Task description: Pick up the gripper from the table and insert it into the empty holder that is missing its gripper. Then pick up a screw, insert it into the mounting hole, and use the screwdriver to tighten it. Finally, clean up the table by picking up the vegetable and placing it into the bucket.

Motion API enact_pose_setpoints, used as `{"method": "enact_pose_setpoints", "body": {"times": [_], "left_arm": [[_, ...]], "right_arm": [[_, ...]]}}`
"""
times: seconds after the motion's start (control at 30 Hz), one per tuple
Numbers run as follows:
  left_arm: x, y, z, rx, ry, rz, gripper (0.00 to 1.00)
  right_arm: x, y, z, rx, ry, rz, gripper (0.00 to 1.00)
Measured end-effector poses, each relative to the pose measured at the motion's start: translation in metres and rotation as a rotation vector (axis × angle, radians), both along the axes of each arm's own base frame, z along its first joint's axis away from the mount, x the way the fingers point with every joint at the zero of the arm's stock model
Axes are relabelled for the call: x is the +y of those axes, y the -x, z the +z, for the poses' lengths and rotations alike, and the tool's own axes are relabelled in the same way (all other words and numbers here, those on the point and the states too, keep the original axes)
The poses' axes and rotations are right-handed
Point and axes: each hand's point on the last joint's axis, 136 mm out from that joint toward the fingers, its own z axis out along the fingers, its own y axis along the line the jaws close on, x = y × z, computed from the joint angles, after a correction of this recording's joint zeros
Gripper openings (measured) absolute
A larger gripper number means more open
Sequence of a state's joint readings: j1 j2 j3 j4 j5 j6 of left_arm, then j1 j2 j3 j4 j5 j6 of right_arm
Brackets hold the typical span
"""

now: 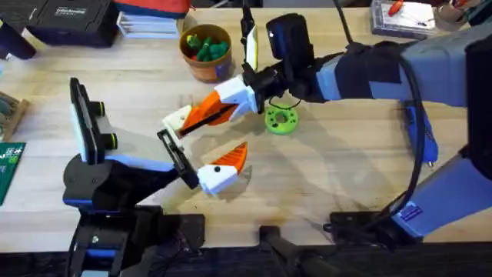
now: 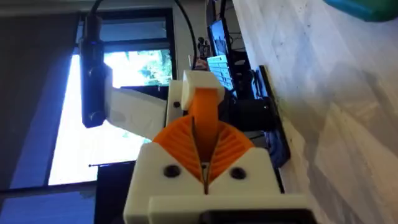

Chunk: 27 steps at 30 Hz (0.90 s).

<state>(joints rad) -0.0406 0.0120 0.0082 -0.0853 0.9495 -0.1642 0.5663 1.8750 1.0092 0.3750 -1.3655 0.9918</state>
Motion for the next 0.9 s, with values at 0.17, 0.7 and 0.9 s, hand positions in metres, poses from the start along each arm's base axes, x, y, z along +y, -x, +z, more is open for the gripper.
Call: {"method": "enact_pose_setpoints", "body": {"times": [0.17, 0.7, 0.9], "left_arm": [[0.0013, -0.0019, 0.0002, -0.008, -0.005, 0.013, 0.986], [0.0024, -0.0035, 0.0001, -0.008, -0.006, 0.024, 0.985], [0.0030, -0.0043, 0.0001, -0.005, -0.004, 0.030, 0.986]], "right_arm": [[0.0022, -0.0024, 0.0019, -0.029, -0.011, -0.008, 0.009], [0.0058, -0.0100, -0.0006, -0.062, 0.000, -0.051, 0.009], [0.0081, -0.0102, -0.0014, -0.070, 0.004, -0.057, 0.009]]}}
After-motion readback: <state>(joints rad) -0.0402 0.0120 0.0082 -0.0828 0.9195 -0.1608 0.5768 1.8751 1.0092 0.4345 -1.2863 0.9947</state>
